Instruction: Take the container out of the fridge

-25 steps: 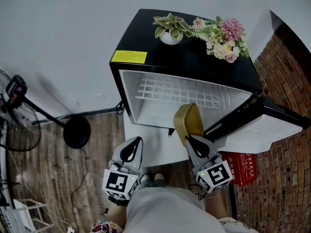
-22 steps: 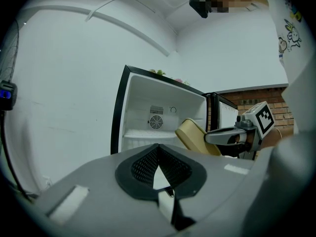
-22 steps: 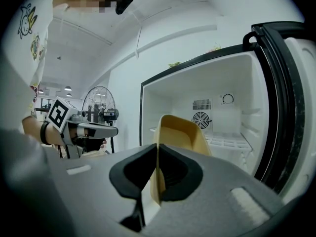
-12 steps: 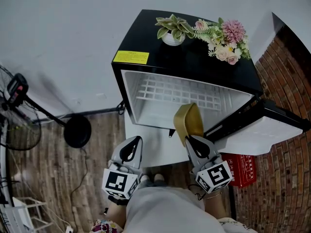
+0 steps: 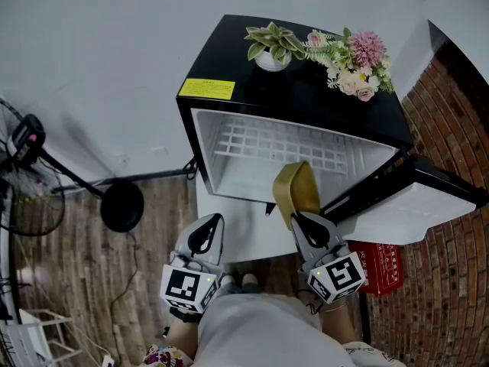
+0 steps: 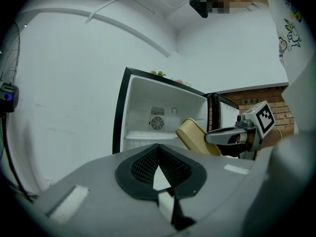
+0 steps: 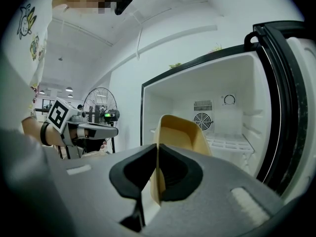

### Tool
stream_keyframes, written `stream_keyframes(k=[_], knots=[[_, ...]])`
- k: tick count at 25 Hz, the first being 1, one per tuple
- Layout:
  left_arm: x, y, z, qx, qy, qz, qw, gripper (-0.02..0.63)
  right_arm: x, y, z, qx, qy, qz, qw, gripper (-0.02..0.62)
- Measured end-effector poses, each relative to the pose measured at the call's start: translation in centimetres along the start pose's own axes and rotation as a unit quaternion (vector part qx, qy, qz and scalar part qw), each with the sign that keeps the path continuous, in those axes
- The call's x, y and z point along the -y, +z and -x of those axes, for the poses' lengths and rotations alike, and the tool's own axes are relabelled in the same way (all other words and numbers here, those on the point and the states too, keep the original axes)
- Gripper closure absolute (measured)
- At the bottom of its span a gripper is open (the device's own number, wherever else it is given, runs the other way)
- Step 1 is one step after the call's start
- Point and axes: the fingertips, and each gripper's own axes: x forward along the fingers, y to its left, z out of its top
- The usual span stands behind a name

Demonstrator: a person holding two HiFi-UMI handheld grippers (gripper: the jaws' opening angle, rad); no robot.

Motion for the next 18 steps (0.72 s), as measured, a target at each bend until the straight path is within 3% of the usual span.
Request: stream_keyframes(k=[18], knots=[[-0.93,-0.09,1.01,0.005,0.006,0.008,0.9999,0.607,-0.01,-0.40,0.65,0.000,-0.007,-0.005,1.000,0.578]])
